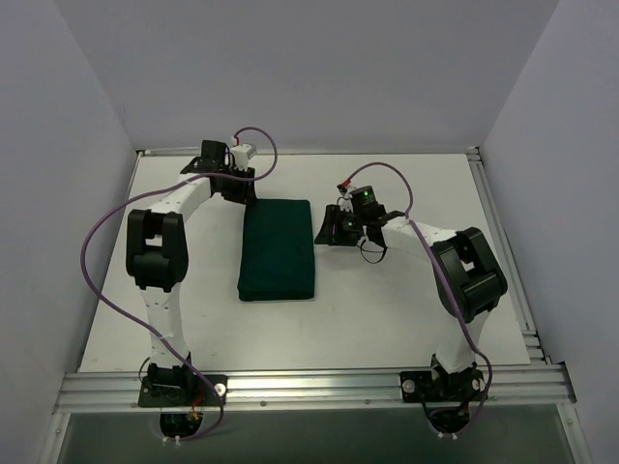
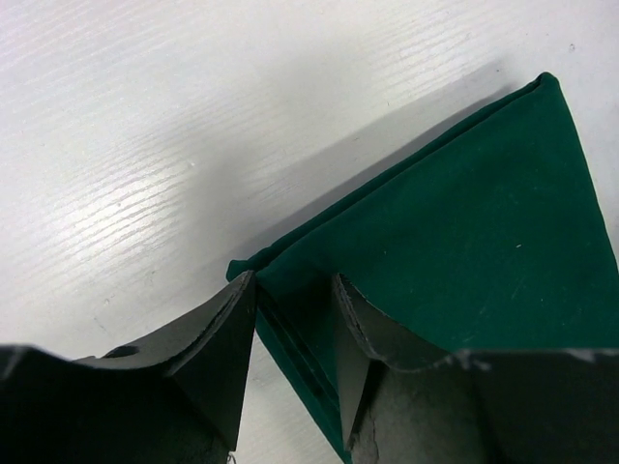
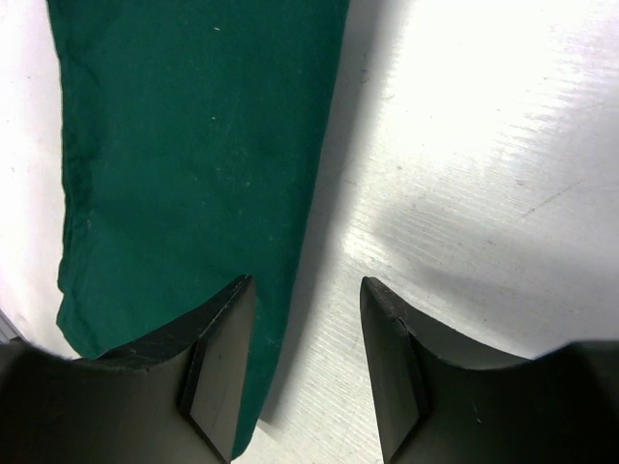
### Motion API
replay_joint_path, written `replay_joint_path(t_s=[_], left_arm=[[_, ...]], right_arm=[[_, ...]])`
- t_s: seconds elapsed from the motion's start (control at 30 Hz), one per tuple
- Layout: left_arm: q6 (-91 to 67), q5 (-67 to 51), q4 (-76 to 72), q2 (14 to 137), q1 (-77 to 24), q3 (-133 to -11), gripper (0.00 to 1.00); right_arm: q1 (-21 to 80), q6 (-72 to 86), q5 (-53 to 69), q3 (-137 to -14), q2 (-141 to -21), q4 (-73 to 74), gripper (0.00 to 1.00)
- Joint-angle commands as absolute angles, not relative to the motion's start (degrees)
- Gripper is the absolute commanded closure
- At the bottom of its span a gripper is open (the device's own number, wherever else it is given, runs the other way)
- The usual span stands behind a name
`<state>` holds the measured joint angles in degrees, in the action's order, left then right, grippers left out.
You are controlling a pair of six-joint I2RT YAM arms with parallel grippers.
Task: Open and lay out the surgical kit
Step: Open the surgical kit at the center of the board.
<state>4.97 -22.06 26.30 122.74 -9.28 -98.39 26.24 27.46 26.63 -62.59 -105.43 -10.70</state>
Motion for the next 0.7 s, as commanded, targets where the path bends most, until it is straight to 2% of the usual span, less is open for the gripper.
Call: replay_joint_path(t_s=[0.0, 0.13, 0.17, 0.23, 0.27, 0.47, 0.67], left_arm=[[5.45, -22.23, 25.92, 122.61, -9.84, -99.93, 0.55], [5.54, -23.64, 26.89, 122.00, -10.02, -100.02, 0.67], [5.54, -23.82, 27.16, 121.82, -10.02, -100.02, 0.77], [5.45, -24.52, 27.68, 121.20, -10.28, -99.93, 0.86], [5.28, -24.87, 27.77, 120.24, -10.54, -99.84, 0.97], [2.47, -26.63, 26.63, 115.40, -11.77, -98.52, 0.98], [-3.77, -30.14, 26.28, 113.64, -12.83, -99.14, 0.98]], right_arm=[[26.63, 26.02, 23.83, -63.72, -102.92, -7.91, 0.56], [27.59, 25.58, 21.89, -63.90, -101.78, -7.03, 0.55], [27.86, 25.49, 21.36, -63.98, -101.52, -6.60, 0.55], [28.65, 24.96, 18.65, -64.77, -100.90, -5.81, 0.54], [29.70, 24.70, 17.59, -65.21, -100.38, -5.02, 0.54], [34.27, 23.73, 9.42, -68.55, -97.92, -5.53, 0.48], [34.98, 24.96, 8.61, -72.67, -101.06, -12.47, 0.43]])
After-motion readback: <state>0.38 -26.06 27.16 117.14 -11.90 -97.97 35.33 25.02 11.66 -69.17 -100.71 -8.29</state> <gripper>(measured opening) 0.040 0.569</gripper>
